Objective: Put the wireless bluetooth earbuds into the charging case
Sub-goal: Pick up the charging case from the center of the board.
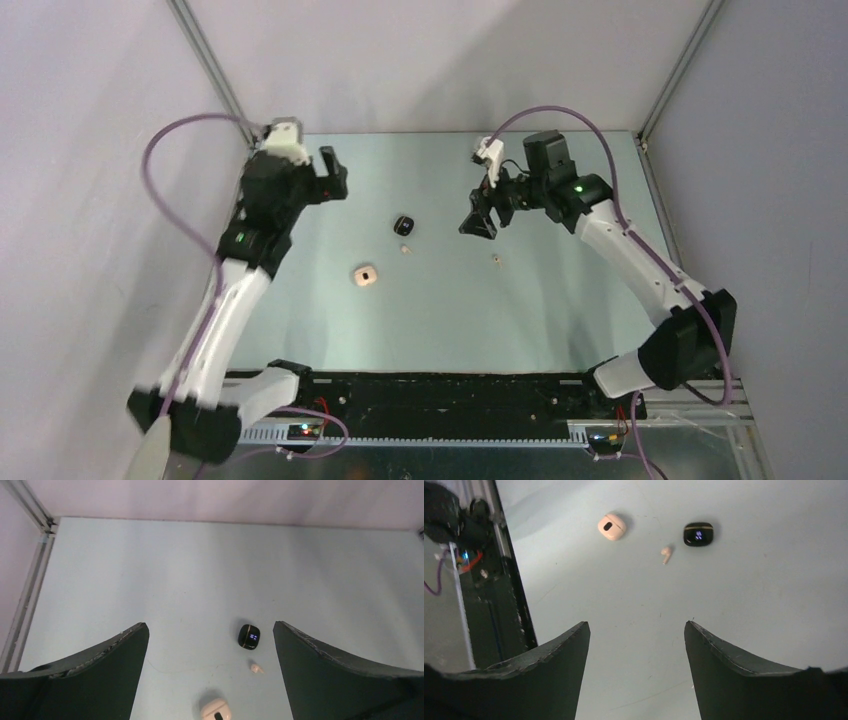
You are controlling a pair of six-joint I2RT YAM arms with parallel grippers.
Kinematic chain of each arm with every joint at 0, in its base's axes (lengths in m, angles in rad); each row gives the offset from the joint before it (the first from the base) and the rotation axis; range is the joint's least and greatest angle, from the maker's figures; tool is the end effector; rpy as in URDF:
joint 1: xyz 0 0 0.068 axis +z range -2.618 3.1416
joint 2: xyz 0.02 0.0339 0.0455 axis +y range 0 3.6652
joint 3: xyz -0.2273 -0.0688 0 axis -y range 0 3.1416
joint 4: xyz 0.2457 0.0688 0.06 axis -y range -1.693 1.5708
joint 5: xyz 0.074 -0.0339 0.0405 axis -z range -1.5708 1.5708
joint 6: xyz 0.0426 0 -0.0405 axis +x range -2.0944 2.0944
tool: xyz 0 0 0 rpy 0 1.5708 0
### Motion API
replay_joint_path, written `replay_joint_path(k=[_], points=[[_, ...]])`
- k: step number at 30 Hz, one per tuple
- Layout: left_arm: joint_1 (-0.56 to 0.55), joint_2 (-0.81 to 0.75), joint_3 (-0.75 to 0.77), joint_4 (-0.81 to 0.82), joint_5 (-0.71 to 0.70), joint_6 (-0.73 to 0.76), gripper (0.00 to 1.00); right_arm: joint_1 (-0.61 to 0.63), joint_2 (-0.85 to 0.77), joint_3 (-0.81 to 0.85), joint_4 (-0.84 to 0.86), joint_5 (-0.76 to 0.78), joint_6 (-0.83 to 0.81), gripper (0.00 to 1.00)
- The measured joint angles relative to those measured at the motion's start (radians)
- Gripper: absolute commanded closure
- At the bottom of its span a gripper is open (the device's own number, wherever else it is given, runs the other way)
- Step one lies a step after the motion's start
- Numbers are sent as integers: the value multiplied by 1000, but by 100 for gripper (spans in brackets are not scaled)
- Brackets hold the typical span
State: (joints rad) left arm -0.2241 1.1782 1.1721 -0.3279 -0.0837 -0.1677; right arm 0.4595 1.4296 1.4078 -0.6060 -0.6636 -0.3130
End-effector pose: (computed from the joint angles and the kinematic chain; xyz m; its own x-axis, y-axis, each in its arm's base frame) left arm 0.2827 -0.0608 0.3438 -0.3393 -0.0933 -0.9361 0.0891 0.9874 -0.1307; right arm 0.2770 0.1663 0.3300 -0.2557 -0.3972 -0.8814 -0.9196 0.3812 0.0950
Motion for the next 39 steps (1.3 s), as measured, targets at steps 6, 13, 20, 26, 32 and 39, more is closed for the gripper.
replay_joint_path(k=[6, 13, 20, 26, 32, 39], points=[[59, -258, -223, -97, 74, -51, 0, 108, 157, 1, 90, -73, -237, 34], [133, -294, -338, -402, 187, -69, 0, 313, 441, 77, 137, -23, -481, 33], [253, -422, -304, -433, 290, -141, 0, 378, 655, 261, 155, 26, -605, 28], [372, -408, -332, -451, 335, -220, 0, 433, 797, 445, 123, 54, -685, 29], [467, -439, -384, -442, 444, -243, 0, 455, 928, 605, 12, 39, -708, 31], [488, -472, -394, -422, 484, -270, 0, 452, 1044, 784, -96, 35, -690, 30]])
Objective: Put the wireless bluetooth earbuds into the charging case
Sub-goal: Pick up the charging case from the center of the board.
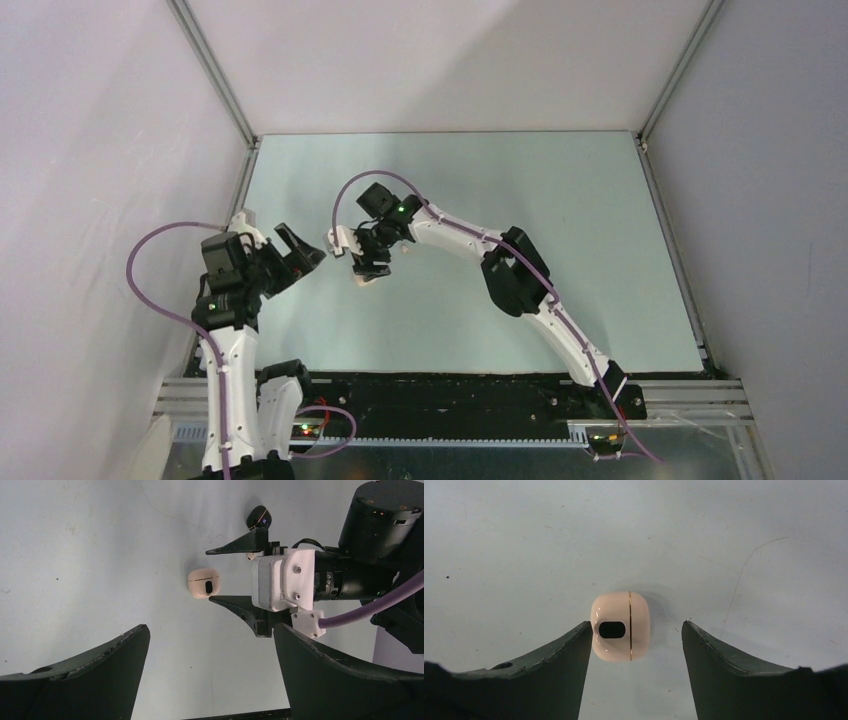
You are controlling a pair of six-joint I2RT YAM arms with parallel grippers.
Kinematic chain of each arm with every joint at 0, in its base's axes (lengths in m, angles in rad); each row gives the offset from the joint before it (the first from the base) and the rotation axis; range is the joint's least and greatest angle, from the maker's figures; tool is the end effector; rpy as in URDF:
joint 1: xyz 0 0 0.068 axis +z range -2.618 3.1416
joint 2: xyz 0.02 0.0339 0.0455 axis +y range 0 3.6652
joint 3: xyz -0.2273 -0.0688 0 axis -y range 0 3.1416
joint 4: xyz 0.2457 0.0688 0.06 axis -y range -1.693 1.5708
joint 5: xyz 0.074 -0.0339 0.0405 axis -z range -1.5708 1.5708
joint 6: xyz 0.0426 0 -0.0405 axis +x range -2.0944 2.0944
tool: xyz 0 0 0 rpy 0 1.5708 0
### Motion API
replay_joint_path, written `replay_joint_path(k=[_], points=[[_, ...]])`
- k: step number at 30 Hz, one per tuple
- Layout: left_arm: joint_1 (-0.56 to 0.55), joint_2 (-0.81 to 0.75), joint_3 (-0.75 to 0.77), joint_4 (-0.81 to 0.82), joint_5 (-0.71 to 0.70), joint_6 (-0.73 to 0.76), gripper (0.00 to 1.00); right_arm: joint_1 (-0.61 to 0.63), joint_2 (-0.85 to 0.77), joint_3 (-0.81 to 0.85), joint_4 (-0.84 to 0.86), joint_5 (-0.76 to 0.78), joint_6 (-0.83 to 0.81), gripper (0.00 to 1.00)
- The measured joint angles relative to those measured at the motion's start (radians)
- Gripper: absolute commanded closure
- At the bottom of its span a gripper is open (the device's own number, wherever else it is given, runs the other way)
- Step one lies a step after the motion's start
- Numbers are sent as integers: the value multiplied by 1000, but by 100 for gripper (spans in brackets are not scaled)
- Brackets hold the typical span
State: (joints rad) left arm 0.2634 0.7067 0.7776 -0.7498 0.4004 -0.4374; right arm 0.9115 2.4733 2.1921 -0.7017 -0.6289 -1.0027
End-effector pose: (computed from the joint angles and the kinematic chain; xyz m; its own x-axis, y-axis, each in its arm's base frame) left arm 0.1743 0.0298 0.2672 -0.5717 -0.5582 -0.6013 -0.2087 0.8077 -0.5514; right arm 0.2934 0.4195 0.1536 0.4330 -0.5541 -0.7110 -0.8811 -0.4266 -0.2041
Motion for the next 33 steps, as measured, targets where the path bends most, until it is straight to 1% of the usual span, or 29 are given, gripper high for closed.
replay_joint_path(k=[8, 12, 15, 17, 18, 24, 26, 29, 33], points=[[2, 0, -13, 13, 3, -11, 0, 9, 34, 25, -98, 26, -19, 31], [2, 0, -13, 29, 3, -25, 0, 14, 39, 25, -130, 53, -20, 36], [2, 0, -14, 34, 4, -31, 1, 16, 39, 25, -134, 69, -14, 38], [2, 0, -21, 39, 4, -35, 1, 17, 39, 25, -132, 76, -2, 42], [2, 0, -26, 42, 4, -37, 1, 17, 39, 25, -129, 79, 5, 47], [2, 2, -41, 49, 2, -59, 3, 21, 39, 25, -97, 101, 55, 64], [2, 4, -43, 55, -3, -62, 4, 19, 37, 16, -82, 105, 76, 67], [-6, 16, -48, 84, -8, -64, 8, 13, -10, -62, -45, 116, 111, 68], [-54, 70, -57, 155, 4, -52, 12, -1, -178, -271, -15, 151, 158, 67]])
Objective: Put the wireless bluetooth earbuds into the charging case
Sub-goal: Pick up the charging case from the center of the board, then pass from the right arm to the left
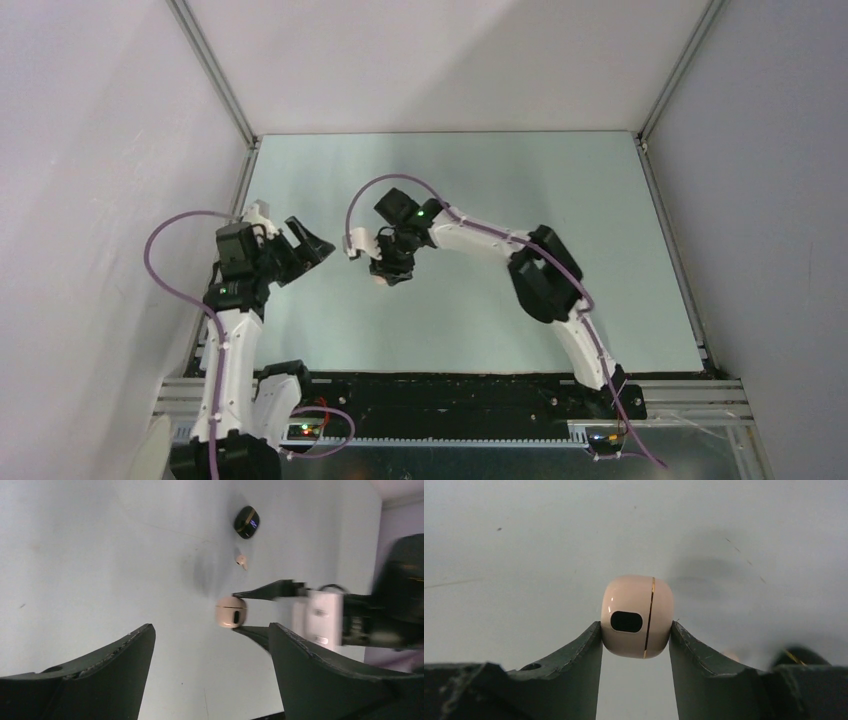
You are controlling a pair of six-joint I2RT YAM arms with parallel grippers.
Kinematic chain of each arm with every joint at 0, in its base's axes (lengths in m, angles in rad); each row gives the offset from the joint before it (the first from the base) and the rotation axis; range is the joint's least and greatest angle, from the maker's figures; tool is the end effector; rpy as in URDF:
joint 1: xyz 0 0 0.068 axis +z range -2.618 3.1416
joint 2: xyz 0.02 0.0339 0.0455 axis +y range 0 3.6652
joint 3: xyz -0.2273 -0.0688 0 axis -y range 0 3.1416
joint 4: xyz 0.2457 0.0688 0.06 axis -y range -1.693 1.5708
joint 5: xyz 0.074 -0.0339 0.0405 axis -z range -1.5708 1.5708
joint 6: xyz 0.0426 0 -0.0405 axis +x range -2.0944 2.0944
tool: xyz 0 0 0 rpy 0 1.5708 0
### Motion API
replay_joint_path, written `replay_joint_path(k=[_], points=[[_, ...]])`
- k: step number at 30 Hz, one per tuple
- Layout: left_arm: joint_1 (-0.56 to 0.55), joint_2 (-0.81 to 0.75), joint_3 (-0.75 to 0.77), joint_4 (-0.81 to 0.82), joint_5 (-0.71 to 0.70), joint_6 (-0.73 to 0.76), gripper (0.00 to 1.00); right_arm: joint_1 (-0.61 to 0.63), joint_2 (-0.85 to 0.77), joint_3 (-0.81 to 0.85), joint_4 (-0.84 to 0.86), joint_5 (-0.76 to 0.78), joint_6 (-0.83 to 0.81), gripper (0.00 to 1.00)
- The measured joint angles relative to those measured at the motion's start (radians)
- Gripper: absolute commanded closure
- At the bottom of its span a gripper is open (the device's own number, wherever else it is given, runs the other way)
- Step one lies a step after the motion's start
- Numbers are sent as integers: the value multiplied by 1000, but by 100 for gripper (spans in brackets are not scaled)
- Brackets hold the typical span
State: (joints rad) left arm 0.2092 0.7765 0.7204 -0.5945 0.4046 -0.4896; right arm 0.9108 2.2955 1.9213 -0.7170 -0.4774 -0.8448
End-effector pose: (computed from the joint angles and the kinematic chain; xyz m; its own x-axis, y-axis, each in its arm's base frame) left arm 0.1958 0.0244 0.2504 -0.5772 -0.5645 -0.5901 -0.1767 0.7918 -0.5846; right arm 0.2745 0.3856 0.1505 0.2608 -0.7473 -0.6112 -0.9589 -0.2738 -0.0744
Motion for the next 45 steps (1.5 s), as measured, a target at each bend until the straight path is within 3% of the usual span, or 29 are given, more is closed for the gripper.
replay_joint_path(k=[4, 10, 14, 23, 34, 45], points=[[-75, 93, 1, 87, 83, 47, 15, -19, -235, -134, 58, 55, 35, 68], [-150, 139, 2, 319, 407, 84, 21, -33, -601, -231, 213, 171, 13, 67], [-218, 132, 3, 506, 561, 107, 27, 0, -759, -339, 346, 300, -52, 67], [-309, 162, 51, 705, 657, 95, 37, 75, -783, -459, 397, 468, -179, 67], [-347, 240, 74, 805, 644, -22, 39, 109, -808, -470, 418, 504, -235, 67], [-385, 261, 80, 872, 631, -95, 60, 137, -818, -483, 440, 512, -249, 67]])
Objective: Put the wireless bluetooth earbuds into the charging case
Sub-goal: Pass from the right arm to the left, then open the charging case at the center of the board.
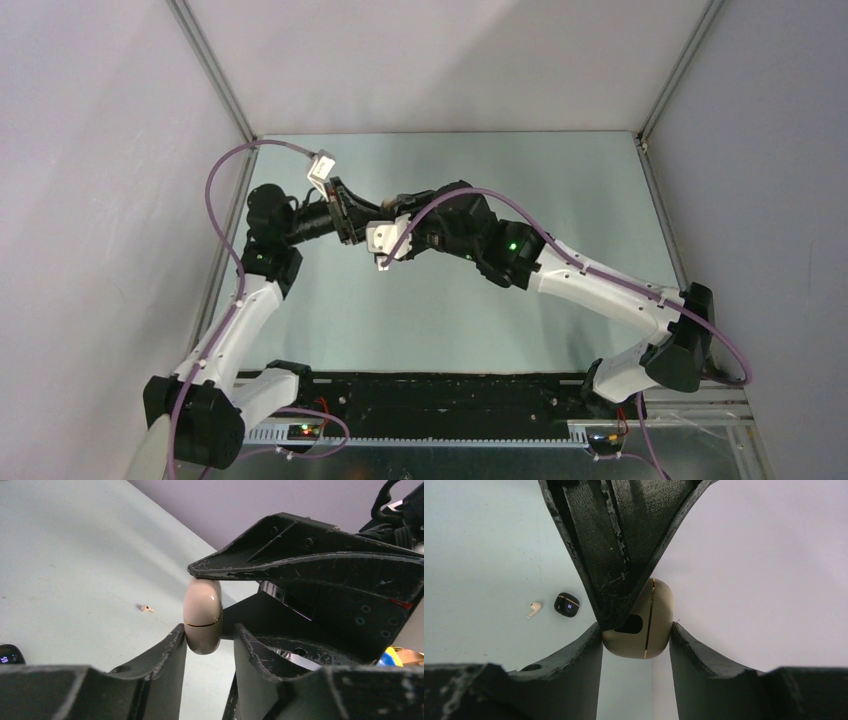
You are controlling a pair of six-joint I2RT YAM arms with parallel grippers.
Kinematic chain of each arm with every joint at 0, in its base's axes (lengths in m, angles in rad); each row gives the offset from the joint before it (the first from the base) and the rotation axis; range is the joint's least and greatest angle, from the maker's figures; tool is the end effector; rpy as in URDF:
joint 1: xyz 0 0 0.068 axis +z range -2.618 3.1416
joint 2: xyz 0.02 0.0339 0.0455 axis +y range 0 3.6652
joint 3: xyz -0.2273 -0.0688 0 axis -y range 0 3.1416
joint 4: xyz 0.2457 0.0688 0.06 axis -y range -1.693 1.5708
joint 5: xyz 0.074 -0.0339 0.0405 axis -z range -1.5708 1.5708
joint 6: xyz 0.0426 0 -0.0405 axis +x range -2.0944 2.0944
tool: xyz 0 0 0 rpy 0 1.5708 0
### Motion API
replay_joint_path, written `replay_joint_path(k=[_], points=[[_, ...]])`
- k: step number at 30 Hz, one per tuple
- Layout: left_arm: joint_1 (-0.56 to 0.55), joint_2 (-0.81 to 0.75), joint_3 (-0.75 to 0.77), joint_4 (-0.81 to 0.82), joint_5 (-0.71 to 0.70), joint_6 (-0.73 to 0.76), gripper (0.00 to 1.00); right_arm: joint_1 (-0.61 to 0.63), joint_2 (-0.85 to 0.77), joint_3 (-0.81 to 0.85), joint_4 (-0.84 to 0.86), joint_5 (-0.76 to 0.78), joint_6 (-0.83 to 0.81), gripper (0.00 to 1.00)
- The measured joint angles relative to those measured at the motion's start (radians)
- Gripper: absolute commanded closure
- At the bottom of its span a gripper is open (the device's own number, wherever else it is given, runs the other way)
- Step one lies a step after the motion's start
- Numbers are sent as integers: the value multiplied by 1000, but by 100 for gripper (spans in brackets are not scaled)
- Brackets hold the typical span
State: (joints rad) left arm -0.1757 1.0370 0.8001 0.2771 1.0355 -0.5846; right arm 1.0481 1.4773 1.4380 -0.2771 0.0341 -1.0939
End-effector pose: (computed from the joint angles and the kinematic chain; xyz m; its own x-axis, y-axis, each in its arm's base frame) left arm 0.2426 -0.0803 0.3137 -0.4832 -0.2001 -0.8523 0.8019 0.2897 -0.5226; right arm 0.1797 0.3090 0.3538 0.6837 -0.5920 -0.4268 -0.5281 0.0024 -0.8492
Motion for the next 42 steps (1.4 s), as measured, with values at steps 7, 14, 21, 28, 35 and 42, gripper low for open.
replay_joint_path(k=[7, 14, 21, 28, 35, 42], points=[[-5, 9, 0, 21, -19, -20, 74, 5, -8, 0, 3, 14, 1, 67], [-10, 11, 0, 43, -23, -36, 98, 6, -11, 0, 6, 23, 11, 62], [-13, 19, 0, 62, -12, -45, 100, 3, -18, 0, -1, 18, 55, 35], [-28, 2, -15, 106, 56, 25, 100, -94, -58, 69, -195, -256, 257, 1], [-29, -100, -118, 112, 160, 260, 100, -249, -67, 283, -370, -547, 579, 4], [-34, -137, -134, 113, 176, 426, 100, -257, -15, 286, -408, -715, 746, 6]])
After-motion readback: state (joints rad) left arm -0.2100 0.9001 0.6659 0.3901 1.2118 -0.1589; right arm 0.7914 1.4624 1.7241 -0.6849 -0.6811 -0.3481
